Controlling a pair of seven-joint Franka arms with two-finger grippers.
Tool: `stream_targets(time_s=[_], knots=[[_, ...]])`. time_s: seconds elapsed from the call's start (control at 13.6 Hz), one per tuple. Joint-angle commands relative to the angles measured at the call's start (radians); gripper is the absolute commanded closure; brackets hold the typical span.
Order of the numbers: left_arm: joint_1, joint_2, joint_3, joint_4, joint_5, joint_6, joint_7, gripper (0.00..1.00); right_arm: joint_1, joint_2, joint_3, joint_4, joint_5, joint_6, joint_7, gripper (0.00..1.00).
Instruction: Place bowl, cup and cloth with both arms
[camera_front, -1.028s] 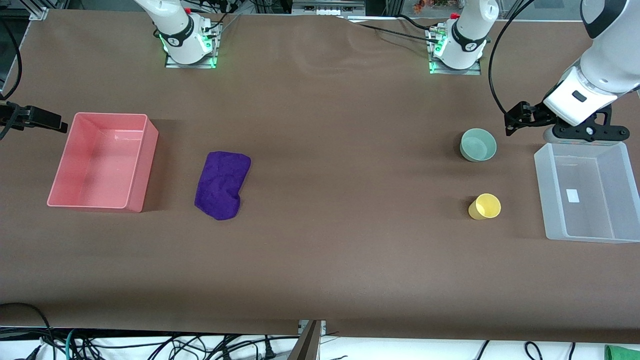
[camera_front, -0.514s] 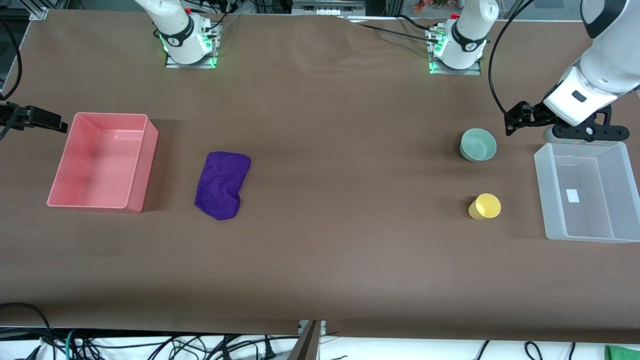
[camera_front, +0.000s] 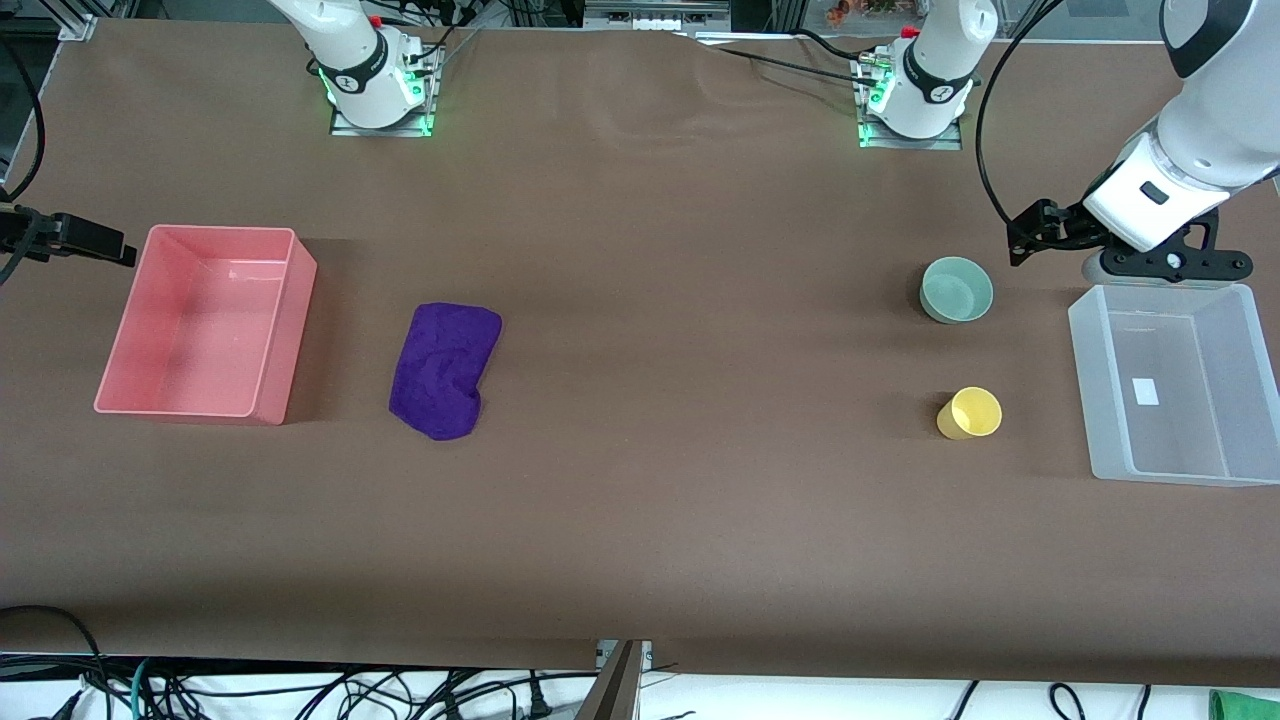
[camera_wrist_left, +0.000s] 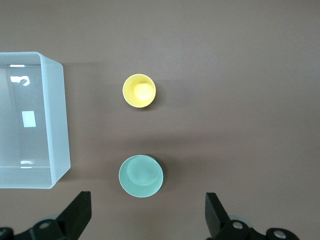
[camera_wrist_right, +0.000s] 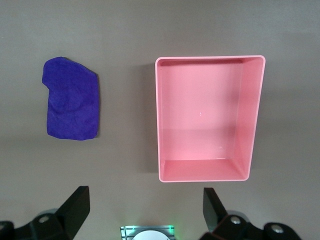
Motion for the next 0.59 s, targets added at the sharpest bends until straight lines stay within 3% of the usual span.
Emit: stream_targets(time_s=[0.0, 0.51], knots=[[-0.005, -0.012, 0.003, 0.003, -0.014, -0.024, -0.007, 0.00, 0.002, -0.001, 0.005, 0.007, -0.012, 0.001, -0.009, 0.00], [0.000, -0.010, 0.004, 0.003, -0.017, -0.025, -0.006, 0.00, 0.005, 0.003, 0.002, 0.021, -0.011, 0.001, -0.012, 0.00]])
